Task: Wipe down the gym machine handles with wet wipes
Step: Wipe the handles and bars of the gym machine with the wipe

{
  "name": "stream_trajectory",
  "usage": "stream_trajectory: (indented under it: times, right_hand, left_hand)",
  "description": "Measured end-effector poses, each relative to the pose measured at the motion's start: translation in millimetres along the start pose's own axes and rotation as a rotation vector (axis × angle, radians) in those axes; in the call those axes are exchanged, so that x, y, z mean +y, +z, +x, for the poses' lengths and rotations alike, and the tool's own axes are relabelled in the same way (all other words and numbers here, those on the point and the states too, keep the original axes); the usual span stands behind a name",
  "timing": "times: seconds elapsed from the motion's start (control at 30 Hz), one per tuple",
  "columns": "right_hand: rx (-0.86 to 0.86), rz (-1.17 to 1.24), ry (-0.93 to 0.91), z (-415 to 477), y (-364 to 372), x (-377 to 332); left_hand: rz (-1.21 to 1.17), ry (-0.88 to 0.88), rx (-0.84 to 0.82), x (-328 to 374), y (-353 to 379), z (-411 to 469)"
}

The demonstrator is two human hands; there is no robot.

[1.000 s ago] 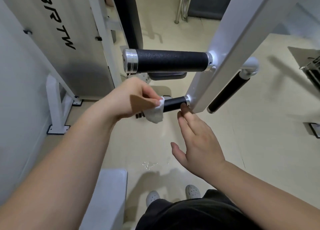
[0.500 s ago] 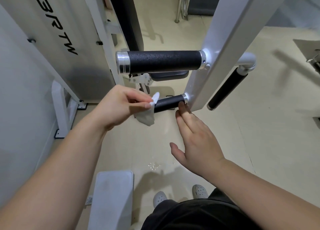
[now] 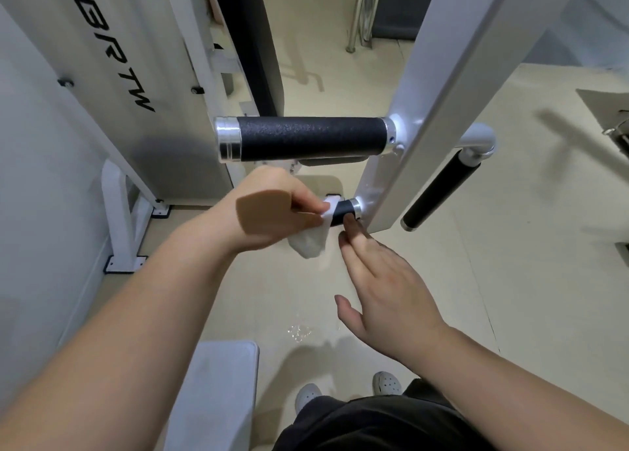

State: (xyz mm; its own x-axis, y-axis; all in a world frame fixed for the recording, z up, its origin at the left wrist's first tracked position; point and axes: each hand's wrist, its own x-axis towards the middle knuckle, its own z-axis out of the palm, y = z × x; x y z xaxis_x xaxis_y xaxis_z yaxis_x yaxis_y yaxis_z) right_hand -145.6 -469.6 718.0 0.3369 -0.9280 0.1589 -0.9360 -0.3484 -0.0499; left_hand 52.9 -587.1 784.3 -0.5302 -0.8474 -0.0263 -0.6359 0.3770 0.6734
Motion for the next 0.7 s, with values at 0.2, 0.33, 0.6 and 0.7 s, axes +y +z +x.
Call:
stream_trajectory:
  times: [0.2,0.33,0.6,0.7]
  right_hand:
    - [0.066,-0.031,-0.050,3,-6,8]
    - [0.134,-0.002,-0.093,11,-16,16]
    - [0.713,0.299,-0.293,28,-70,35]
    - [0.884,0.309,-0.228,28,-83,45]
  left_hand:
    - [0.000,-0.111,0.322,-9,4,-43]
    - [-0.027,-0.131,0.656,-3,14,-52]
    - [0.061,-0.043,1.344,52,10,-89]
    - [0.156,0.086,1.422,75,-3,-85]
